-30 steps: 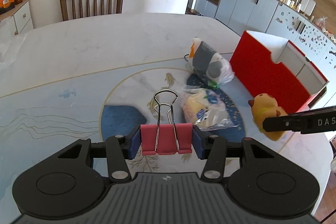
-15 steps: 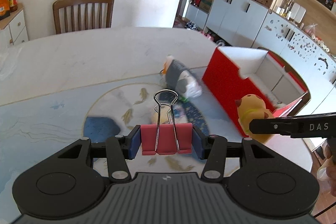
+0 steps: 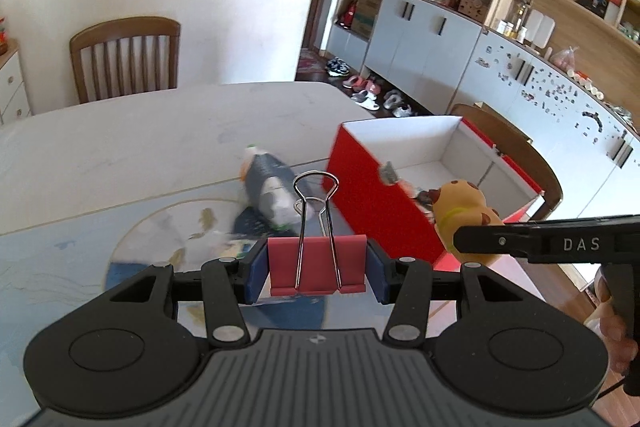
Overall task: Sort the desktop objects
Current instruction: 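Carry the pink binder clip and yellow spotted toy with both tools into the red box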
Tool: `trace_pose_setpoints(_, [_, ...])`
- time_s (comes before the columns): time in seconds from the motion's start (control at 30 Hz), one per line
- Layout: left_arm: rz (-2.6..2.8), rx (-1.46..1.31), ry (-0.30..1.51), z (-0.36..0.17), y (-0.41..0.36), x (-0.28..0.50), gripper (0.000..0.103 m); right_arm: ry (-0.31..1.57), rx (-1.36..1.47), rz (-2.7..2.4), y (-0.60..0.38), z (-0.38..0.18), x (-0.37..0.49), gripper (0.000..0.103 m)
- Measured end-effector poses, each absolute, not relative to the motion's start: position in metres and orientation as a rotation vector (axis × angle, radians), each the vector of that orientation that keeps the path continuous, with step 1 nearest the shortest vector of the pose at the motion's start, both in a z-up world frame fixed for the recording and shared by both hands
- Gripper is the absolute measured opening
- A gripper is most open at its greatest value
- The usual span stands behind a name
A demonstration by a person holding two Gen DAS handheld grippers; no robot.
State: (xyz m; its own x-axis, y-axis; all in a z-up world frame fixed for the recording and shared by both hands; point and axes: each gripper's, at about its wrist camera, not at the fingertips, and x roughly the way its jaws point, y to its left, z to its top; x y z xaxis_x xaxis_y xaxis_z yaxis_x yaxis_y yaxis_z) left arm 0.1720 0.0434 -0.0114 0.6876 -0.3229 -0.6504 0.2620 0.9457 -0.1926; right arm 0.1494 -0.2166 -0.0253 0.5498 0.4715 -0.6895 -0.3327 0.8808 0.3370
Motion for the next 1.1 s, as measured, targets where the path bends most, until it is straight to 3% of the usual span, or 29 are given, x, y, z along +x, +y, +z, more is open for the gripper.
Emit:
trace_pose_setpoints(0.6, [-0.442,0.03,0.715,-0.001,-0.086,0.202,0.049,0.814,0.171,0.405,-0.326,-0.019,0.198,0.044])
trace_pose_setpoints(1.1, [-0.487,0.109,0.827,-0.026,-0.163,0.255,0.049,0.851,0.105,0.373,-0.359,-0.043,0.261,0.044])
